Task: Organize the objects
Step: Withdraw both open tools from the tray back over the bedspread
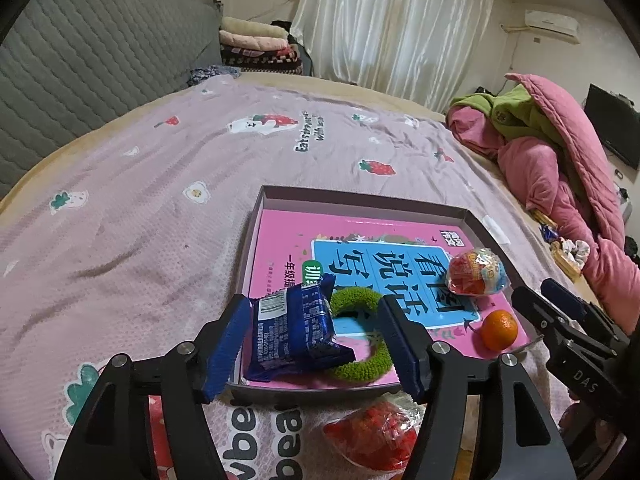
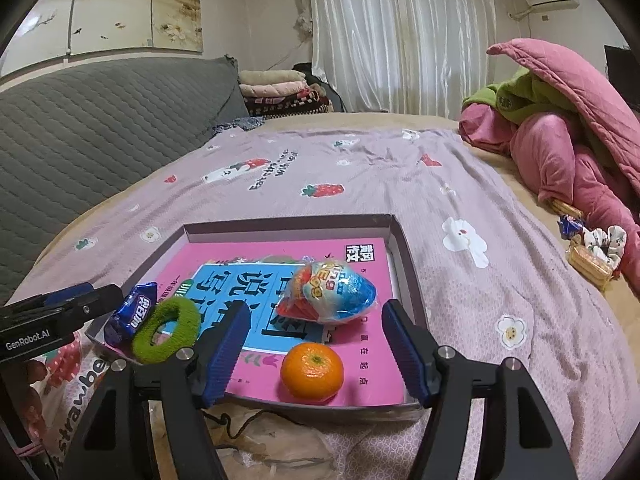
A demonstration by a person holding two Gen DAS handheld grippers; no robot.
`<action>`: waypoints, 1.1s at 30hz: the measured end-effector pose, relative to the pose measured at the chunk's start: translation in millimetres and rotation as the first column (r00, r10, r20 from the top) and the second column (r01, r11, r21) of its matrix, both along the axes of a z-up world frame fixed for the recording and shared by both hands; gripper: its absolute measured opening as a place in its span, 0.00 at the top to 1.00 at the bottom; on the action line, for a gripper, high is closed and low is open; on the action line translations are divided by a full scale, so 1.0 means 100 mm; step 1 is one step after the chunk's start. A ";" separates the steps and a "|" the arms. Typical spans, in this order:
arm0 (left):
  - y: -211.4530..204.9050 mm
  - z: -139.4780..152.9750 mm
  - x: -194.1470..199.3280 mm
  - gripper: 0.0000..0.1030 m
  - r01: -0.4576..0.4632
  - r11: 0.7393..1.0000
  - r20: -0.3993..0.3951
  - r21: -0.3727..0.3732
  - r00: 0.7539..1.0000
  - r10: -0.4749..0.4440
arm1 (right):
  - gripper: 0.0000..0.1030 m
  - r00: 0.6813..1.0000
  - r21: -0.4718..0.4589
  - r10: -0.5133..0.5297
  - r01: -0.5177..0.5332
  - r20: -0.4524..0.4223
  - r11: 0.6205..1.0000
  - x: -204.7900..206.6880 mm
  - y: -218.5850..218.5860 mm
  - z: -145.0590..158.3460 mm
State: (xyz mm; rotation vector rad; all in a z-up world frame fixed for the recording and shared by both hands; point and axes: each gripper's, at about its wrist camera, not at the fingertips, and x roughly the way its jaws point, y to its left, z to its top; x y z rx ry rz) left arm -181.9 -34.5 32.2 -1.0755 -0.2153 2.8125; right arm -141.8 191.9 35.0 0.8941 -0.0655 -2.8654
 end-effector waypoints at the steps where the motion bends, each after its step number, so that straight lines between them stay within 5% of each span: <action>1: 0.00 0.01 0.01 0.34 0.000 1.000 -0.002 -0.003 1.000 0.000 | 0.34 1.000 0.002 0.000 0.000 -0.006 1.000 0.02 0.00 0.01; 33: -0.01 0.20 0.41 0.34 0.013 0.999 -0.060 -0.033 0.998 -0.015 | 0.30 0.992 0.018 0.058 -0.056 -0.109 0.998 0.44 0.04 0.22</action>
